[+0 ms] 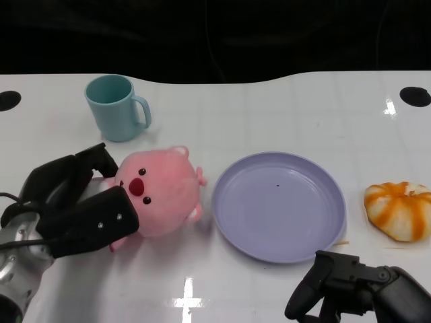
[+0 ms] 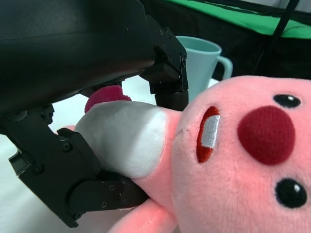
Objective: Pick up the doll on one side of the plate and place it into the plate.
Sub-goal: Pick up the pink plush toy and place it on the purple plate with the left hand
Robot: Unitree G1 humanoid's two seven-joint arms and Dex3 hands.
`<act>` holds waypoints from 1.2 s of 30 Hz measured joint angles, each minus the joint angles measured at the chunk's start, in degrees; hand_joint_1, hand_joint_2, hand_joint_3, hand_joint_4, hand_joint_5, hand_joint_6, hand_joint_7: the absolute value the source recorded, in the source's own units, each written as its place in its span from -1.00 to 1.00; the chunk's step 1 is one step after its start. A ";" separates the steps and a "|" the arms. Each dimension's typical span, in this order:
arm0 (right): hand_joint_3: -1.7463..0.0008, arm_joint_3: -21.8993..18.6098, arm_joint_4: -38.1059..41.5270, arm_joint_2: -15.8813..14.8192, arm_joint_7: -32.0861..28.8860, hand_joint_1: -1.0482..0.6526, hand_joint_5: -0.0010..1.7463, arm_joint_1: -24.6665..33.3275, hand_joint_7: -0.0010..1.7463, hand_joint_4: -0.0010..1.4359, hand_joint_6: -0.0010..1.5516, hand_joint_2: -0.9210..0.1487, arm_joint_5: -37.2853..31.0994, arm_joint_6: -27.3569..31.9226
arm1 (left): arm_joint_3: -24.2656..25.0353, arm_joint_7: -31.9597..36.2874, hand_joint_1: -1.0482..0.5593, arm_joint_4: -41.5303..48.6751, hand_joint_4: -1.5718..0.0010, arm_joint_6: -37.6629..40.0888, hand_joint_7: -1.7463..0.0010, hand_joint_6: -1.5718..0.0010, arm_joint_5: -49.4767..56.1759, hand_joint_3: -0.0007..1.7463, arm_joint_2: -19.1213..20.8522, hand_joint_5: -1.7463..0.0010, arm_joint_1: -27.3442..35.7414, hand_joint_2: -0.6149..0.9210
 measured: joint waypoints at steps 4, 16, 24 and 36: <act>0.63 0.00 0.26 -0.01 -0.11 -0.09 0.77 0.41 0.45 -0.06 -0.21 -1.00 -0.11 -0.17 | 1.03 -2.48 0.11 -6.93 -0.23 2.51 -1.00 -0.02 -0.87 0.54 -0.18 -1.00 1.79 0.31; 0.63 0.07 0.21 -0.10 0.13 -0.07 0.79 0.80 0.46 -0.04 -0.21 -1.00 -0.08 -0.25 | 0.45 -12.60 0.07 -21.72 -0.25 16.57 -1.00 -0.02 -0.54 0.15 -4.16 -1.00 -1.04 0.50; 0.63 0.21 0.11 -0.42 0.34 -0.07 0.78 0.90 0.45 -0.05 -0.22 -1.00 -0.11 -0.27 | -3.52 -13.40 0.06 -22.06 -0.20 20.41 -1.00 0.04 1.89 0.29 -10.38 -1.00 -5.93 0.38; 0.61 0.78 0.03 -0.43 0.32 -0.08 0.78 1.12 0.45 -0.05 -0.22 -1.00 -0.34 -0.34 | -7.92 -13.11 0.03 -13.30 -0.22 24.47 -1.00 0.05 3.22 0.31 -20.55 -1.00 -11.16 0.42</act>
